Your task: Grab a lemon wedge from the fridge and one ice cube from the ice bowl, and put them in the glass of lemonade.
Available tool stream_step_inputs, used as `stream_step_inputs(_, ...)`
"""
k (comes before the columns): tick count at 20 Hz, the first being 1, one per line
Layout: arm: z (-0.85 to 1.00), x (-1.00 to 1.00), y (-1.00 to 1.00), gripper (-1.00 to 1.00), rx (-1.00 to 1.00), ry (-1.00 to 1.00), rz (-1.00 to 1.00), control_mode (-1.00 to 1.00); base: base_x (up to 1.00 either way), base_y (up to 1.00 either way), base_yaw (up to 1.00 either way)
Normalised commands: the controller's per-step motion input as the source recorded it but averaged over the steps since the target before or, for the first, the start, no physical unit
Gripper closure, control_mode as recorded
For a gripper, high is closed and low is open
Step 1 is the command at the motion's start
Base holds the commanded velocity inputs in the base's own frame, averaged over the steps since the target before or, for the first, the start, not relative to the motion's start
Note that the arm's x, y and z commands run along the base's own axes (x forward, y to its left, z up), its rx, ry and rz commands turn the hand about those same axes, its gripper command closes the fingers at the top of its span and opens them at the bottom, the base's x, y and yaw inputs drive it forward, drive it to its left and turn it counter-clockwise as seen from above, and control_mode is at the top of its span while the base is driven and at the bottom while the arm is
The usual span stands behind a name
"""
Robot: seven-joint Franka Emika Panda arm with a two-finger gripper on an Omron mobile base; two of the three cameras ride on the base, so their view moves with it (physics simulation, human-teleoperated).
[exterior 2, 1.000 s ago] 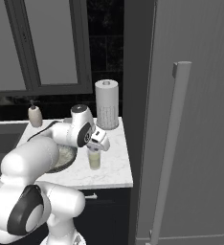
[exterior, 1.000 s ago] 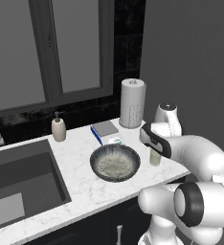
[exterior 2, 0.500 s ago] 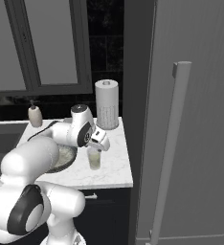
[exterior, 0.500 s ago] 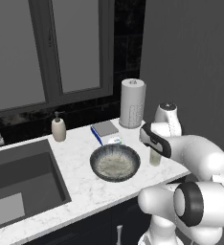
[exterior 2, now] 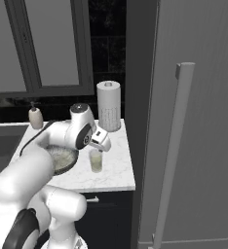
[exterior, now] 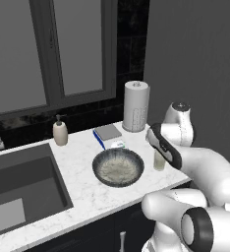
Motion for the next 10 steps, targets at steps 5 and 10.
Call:
stream_step_inputs(5, 0.18, -0.45, 0.0, -1.0, 0.04, -0.11, 0.0, -1.0, 0.0, 0.0, 0.0)
stream_step_inputs(10, 0.19, -0.5, 0.0, -1.0, 0.01, -0.03, 0.01, -1.0, 0.0, 0.0, 0.0)
